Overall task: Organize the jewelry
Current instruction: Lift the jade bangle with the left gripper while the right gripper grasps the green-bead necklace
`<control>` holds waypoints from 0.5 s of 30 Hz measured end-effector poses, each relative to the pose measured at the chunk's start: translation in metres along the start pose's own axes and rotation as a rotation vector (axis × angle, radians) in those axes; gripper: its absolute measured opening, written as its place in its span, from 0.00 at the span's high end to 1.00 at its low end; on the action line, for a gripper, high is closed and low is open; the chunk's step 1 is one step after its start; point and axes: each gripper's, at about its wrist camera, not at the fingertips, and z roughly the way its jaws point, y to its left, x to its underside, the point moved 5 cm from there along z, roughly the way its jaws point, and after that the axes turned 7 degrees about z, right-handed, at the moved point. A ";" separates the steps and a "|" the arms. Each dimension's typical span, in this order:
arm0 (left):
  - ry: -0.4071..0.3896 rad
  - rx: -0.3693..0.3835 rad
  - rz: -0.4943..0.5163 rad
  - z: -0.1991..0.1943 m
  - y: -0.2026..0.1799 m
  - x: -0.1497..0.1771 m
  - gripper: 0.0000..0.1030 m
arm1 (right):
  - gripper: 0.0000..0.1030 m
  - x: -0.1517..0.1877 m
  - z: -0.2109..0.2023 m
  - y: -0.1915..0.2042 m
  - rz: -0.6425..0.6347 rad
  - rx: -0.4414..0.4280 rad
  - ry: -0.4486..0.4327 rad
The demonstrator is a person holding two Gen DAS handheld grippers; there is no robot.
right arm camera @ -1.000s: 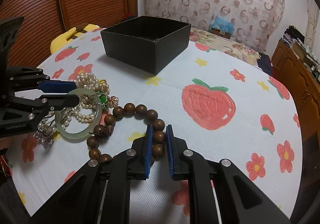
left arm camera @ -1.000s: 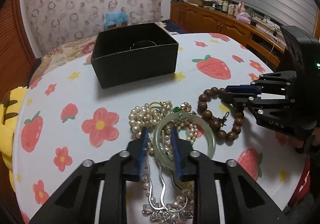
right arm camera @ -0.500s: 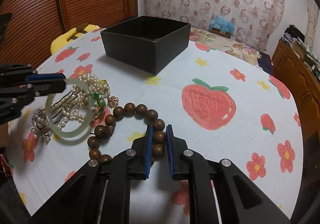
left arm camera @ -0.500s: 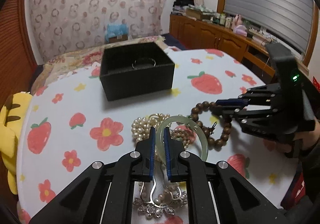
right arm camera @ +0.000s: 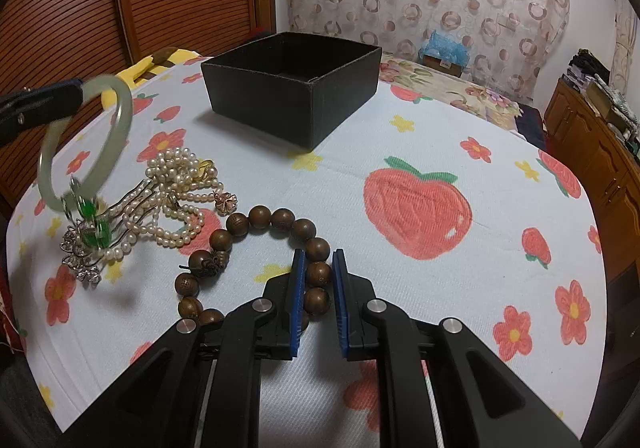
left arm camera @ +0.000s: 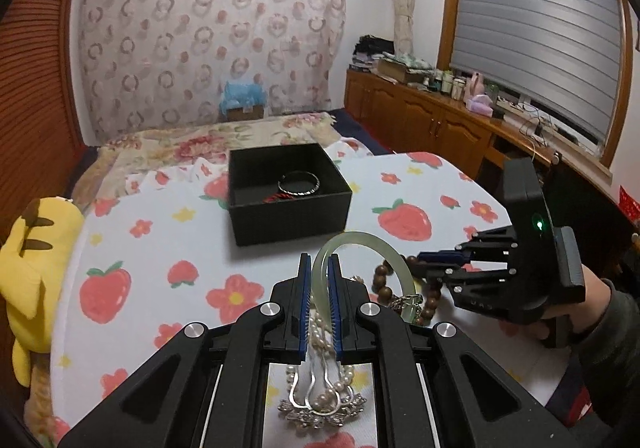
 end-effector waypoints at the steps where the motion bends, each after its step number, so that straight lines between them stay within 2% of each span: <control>1: 0.001 -0.002 0.000 0.000 0.001 0.000 0.93 | 0.85 0.000 0.000 0.000 0.000 0.000 0.000; 4: 0.008 -0.011 -0.006 0.002 0.005 0.002 0.93 | 0.85 0.000 -0.002 0.001 0.002 -0.009 -0.006; 5: 0.011 -0.014 -0.010 0.004 0.007 0.003 0.93 | 0.81 0.000 -0.004 0.001 0.002 -0.004 -0.015; 8: 0.020 -0.015 -0.026 0.008 0.011 0.007 0.93 | 0.61 0.002 -0.020 0.009 0.004 -0.036 -0.053; 15: 0.013 -0.023 -0.032 0.008 0.013 0.008 0.93 | 0.60 0.006 -0.053 0.054 -0.050 -0.169 -0.103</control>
